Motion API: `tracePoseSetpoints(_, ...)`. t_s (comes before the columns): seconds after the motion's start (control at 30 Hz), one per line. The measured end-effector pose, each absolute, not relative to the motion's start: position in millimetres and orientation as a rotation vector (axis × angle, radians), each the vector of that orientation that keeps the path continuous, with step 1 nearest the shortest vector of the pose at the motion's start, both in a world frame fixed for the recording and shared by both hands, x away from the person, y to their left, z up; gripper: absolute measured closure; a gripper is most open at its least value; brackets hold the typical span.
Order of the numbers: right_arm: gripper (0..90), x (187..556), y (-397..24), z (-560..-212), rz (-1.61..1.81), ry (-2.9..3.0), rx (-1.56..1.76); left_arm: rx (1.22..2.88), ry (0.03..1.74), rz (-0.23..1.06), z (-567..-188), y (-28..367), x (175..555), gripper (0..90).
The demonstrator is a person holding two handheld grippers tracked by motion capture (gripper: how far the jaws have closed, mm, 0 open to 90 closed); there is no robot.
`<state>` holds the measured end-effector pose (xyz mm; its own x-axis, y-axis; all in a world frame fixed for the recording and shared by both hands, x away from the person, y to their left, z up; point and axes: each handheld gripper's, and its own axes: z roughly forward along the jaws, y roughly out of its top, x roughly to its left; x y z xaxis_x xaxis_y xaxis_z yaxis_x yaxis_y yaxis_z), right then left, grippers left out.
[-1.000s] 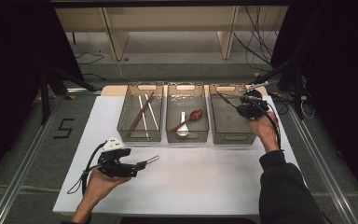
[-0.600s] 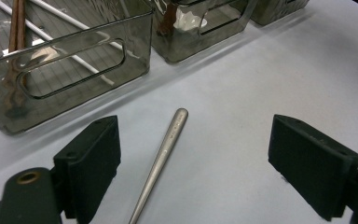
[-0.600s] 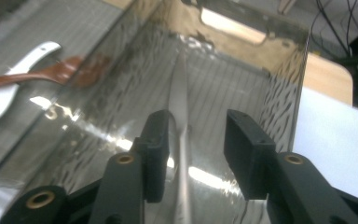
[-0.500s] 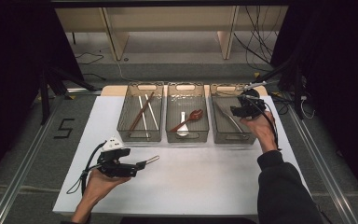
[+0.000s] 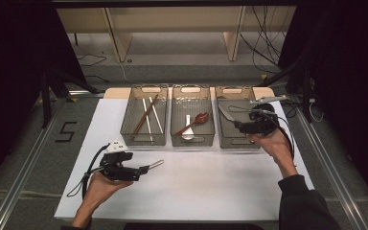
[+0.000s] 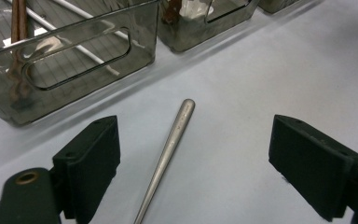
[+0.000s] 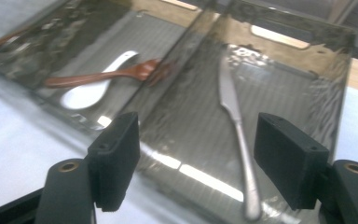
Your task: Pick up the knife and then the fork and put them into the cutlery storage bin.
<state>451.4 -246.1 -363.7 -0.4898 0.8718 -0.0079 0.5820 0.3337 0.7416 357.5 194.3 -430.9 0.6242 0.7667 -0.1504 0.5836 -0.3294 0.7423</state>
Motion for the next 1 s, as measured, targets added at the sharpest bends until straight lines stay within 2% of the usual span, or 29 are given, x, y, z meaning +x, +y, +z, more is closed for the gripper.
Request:
tracePoseSetpoints(0.4,28.6,392.1,-241.4,-372.7,1.14,2.253,1.188,2.137,1.077,0.26,-427.4,196.6,364.9,16.2)
tracePoseSetpoints(0.73,27.8,357.3,-241.8,-391.3,1.193,2.287,1.154,2.294,1.09,0.207,-427.4,194.3,378.8,17.3)
tracePoseSetpoints(1.0,27.6,339.2,-246.9,-406.6,1.228,2.293,1.163,2.461,1.102,0.188,-434.3,187.8,396.3,23.7)
